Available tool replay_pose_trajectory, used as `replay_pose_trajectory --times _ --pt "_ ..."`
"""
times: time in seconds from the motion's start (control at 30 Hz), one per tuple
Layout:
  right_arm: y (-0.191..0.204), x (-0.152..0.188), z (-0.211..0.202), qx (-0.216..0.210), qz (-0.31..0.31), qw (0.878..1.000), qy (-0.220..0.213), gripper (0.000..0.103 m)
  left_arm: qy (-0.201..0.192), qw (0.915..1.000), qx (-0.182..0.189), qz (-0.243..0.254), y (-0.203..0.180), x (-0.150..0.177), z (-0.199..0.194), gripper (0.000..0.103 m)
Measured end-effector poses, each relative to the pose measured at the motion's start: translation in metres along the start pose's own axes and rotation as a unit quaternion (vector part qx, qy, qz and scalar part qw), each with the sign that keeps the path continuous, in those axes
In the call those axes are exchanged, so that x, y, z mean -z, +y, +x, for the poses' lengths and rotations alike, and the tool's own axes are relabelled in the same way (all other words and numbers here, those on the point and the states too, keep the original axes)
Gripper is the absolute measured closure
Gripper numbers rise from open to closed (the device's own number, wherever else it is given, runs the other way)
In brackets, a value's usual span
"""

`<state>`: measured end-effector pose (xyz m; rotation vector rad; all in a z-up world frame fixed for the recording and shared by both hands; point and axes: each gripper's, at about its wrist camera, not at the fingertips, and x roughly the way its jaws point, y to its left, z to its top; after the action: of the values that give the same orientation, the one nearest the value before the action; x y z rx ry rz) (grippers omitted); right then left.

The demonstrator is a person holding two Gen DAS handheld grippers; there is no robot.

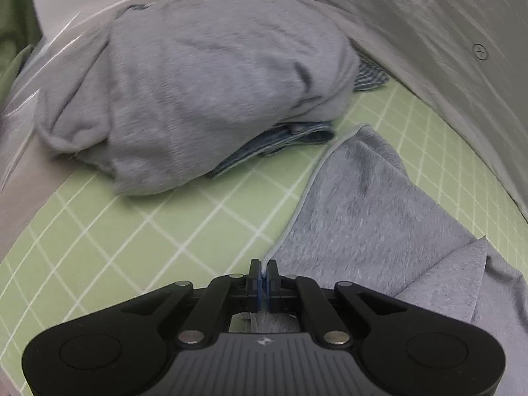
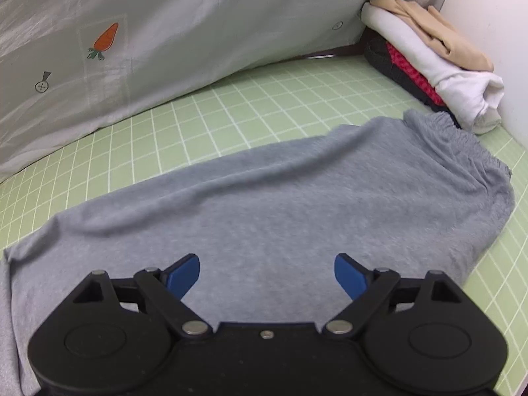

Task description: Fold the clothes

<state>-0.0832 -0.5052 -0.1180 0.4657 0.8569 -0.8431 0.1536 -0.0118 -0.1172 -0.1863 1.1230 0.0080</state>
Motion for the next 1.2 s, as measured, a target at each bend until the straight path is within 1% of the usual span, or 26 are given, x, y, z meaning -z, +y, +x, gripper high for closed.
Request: replay_pose_trajectory --times 0.03,0.07,0.1,0.13,0.17,0.23,0.27,0.3,0.33,0.37,0.43,0.5,0.6,0.63,0.73,0.83,0.9,0.93,1.0,1.03,1.07,1.1,1.13,1.17,1.2 --pt "-0.003 0.002 0.000 -0.003 0.002 1.000 0.002 0.014 0.002 1.0000 -0.002 -0.006 0.006 0.002 -0.003 0.095" --pt "-0.006 0.004 0.000 -0.005 0.004 1.000 0.004 0.014 0.004 0.9999 -0.005 -0.013 0.012 0.004 -0.006 0.094" --pt "-0.009 0.006 -0.001 -0.008 0.005 1.000 0.005 0.014 -0.006 0.9999 -0.009 -0.006 0.011 0.006 -0.012 0.091" --pt "-0.010 0.007 -0.002 -0.010 0.006 1.000 0.005 0.014 -0.016 0.9998 -0.013 0.001 0.011 0.007 -0.018 0.080" --pt "-0.012 0.008 -0.003 -0.012 0.006 1.000 0.004 0.014 -0.024 0.9996 -0.014 0.009 0.008 0.008 -0.023 0.064" --pt "-0.014 0.008 -0.004 -0.016 0.006 1.000 0.003 0.013 -0.039 0.9989 -0.008 0.024 -0.001 0.012 -0.032 0.049" --pt "-0.015 0.008 -0.004 -0.018 0.006 1.000 0.002 0.010 -0.045 0.9985 -0.003 0.031 -0.007 0.014 -0.036 0.046" --pt "-0.016 0.008 -0.004 -0.019 0.004 1.000 0.001 0.003 -0.052 0.9979 0.003 0.038 -0.013 0.016 -0.040 0.045" --pt "-0.016 0.009 -0.003 -0.019 0.002 1.000 -0.001 0.001 -0.052 0.9972 0.012 0.051 -0.024 0.019 -0.042 0.038" --pt "-0.017 0.010 -0.004 -0.020 0.000 1.000 -0.002 0.001 -0.052 0.9963 0.021 0.065 -0.033 0.025 -0.044 0.033" --pt "-0.020 0.012 -0.005 -0.022 -0.003 1.000 -0.002 0.001 -0.045 0.9931 0.042 0.100 -0.054 0.041 -0.047 0.032" --pt "-0.024 0.016 -0.006 -0.026 -0.002 1.000 0.003 0.001 -0.022 0.9873 0.062 0.145 -0.075 0.056 -0.045 0.031" --pt "-0.029 0.025 -0.008 -0.029 -0.003 0.999 0.013 0.001 -0.004 0.9767 0.068 0.203 -0.101 0.084 -0.044 0.031" --pt "-0.031 0.028 -0.009 -0.029 -0.004 0.999 0.016 0.001 0.003 0.9740 0.071 0.215 -0.106 0.092 -0.043 0.032" --pt "-0.035 0.033 -0.008 -0.028 -0.005 0.999 0.024 0.001 0.026 0.9657 0.098 0.239 -0.117 0.109 -0.041 0.032" --pt "-0.039 0.032 -0.003 -0.027 0.000 0.999 0.032 0.001 0.041 0.9557 0.105 0.272 -0.129 0.121 -0.038 0.032" --pt "-0.039 0.030 0.000 -0.027 0.000 0.999 0.034 0.001 0.052 0.9510 0.103 0.287 -0.133 0.125 -0.034 0.032" --pt "-0.038 0.030 0.001 -0.027 -0.002 0.999 0.035 0.001 0.057 0.9508 0.100 0.288 -0.133 0.126 -0.032 0.032" --pt "-0.036 0.029 0.003 -0.028 -0.007 0.999 0.037 0.001 0.065 0.9503 0.092 0.290 -0.133 0.128 -0.027 0.038" --pt "-0.036 0.029 0.004 -0.029 -0.009 0.999 0.038 0.001 0.068 0.9521 0.089 0.285 -0.131 0.126 -0.026 0.049" --pt "-0.035 0.029 0.005 -0.028 -0.010 0.999 0.040 0.001 0.071 0.9539 0.087 0.279 -0.129 0.125 -0.024 0.064" --pt "-0.034 0.029 0.006 -0.028 -0.012 0.999 0.042 0.001 0.073 0.9556 0.084 0.273 -0.127 0.123 -0.022 0.076" --pt "-0.034 0.029 0.006 -0.027 -0.012 0.999 0.044 0.001 0.073 0.9581 0.085 0.263 -0.123 0.119 -0.022 0.098" --pt "-0.034 0.030 0.007 -0.026 -0.011 0.999 0.045 0.001 0.069 0.9601 0.089 0.256 -0.119 0.115 -0.024 0.101" --pt "-0.034 0.030 0.008 -0.025 -0.011 0.998 0.048 0.001 0.059 0.9604 0.094 0.256 -0.116 0.110 -0.028 0.102"
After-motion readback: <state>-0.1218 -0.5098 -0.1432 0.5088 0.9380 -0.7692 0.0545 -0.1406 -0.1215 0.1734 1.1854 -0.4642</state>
